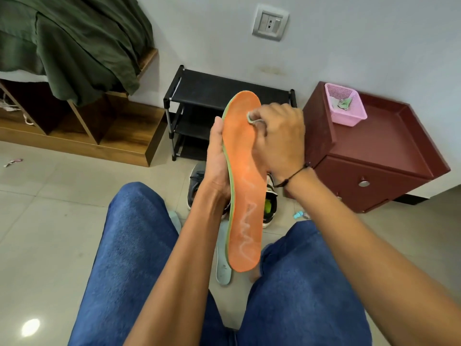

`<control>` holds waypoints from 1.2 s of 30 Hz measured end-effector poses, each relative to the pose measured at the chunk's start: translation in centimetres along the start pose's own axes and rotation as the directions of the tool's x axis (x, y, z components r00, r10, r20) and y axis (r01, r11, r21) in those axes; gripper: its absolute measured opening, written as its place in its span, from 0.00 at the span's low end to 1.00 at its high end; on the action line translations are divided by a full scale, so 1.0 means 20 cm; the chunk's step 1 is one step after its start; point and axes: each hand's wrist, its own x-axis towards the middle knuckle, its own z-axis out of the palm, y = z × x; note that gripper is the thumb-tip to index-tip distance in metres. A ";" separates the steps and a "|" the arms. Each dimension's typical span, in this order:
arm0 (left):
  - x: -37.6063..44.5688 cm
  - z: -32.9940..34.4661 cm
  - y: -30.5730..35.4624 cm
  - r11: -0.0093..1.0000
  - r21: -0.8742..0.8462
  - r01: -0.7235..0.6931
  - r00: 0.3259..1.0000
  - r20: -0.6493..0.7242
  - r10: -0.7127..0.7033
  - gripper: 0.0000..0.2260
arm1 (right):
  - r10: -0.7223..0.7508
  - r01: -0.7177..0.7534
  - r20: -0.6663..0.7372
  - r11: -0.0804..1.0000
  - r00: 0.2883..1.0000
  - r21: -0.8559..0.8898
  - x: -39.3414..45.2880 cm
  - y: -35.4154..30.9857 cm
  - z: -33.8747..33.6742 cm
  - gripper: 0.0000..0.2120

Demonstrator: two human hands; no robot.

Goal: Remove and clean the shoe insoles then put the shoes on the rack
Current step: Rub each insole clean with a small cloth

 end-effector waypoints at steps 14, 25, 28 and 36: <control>0.00 -0.03 -0.03 0.997 -0.068 0.038 0.999 0.032 -0.036 0.32 | 0.336 -0.489 0.396 0.778 0.855 0.395 -0.24 -0.20 -0.14 0.06; 0.02 -0.05 -0.07 0.998 -0.021 -0.062 0.998 -0.010 0.062 0.32 | 0.040 -0.039 0.058 0.999 0.997 -0.027 -0.18 -0.10 -0.01 0.10; 0.02 -0.06 -0.07 0.997 -0.077 -0.023 0.998 0.060 0.028 0.36 | 0.178 -0.188 0.073 0.965 0.981 0.182 -0.26 -0.21 -0.02 0.08; 0.01 -0.07 -0.10 0.989 -0.143 -0.043 0.998 0.049 0.051 0.35 | 0.344 -0.545 0.462 0.720 0.818 0.429 -0.23 -0.07 -0.19 0.10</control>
